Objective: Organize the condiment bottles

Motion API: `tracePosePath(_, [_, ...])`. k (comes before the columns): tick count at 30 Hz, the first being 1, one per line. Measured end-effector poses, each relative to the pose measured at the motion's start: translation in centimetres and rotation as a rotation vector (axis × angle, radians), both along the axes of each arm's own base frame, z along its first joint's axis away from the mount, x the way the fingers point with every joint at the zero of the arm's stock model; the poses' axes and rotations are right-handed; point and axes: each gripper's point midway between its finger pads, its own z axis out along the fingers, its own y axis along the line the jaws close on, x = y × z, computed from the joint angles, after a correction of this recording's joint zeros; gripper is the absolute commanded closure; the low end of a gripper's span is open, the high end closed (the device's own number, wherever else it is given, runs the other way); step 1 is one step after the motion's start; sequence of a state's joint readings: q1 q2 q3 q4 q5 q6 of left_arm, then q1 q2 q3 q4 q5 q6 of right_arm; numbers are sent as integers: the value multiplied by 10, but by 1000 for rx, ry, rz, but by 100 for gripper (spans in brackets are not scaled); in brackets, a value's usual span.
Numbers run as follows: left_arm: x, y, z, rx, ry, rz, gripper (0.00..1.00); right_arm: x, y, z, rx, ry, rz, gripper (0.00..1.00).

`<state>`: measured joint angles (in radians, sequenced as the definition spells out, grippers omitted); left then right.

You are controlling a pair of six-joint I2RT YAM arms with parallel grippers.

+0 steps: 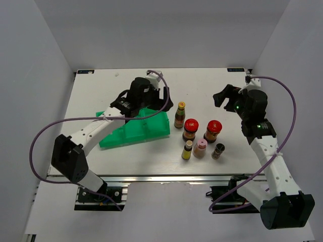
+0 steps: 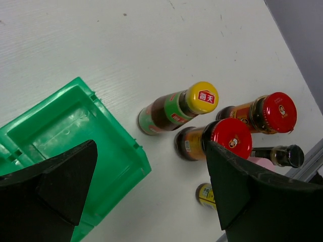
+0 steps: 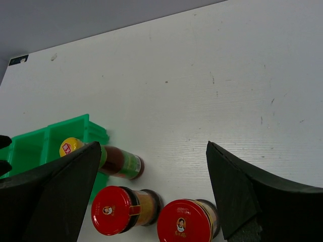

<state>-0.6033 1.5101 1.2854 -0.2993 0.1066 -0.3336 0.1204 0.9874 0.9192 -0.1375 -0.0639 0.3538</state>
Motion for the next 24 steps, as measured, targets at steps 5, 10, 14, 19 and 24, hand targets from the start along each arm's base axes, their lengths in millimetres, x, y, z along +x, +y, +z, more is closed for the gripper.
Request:
tracePosePath(5, [-4, -37, -2, 37, -39, -92, 2, -2, 3, -1, 4, 3, 16, 11])
tracePosePath(10, [-7, -77, -11, 117, -81, -140, 2, -2, 4, -1, 6, 7, 25, 11])
tracePosePath(14, [1, -98, -27, 178, -85, -143, 2, -4, 5, -4, 6, 20, 29, 11])
tracePosePath(19, [18, -101, -66, 273, -37, -98, 11, -4, 4, -7, 5, 26, 28, 11])
tracePosePath(24, [24, -98, -91, 339, -10, -68, 33, -6, 4, -17, 2, 47, 28, 11])
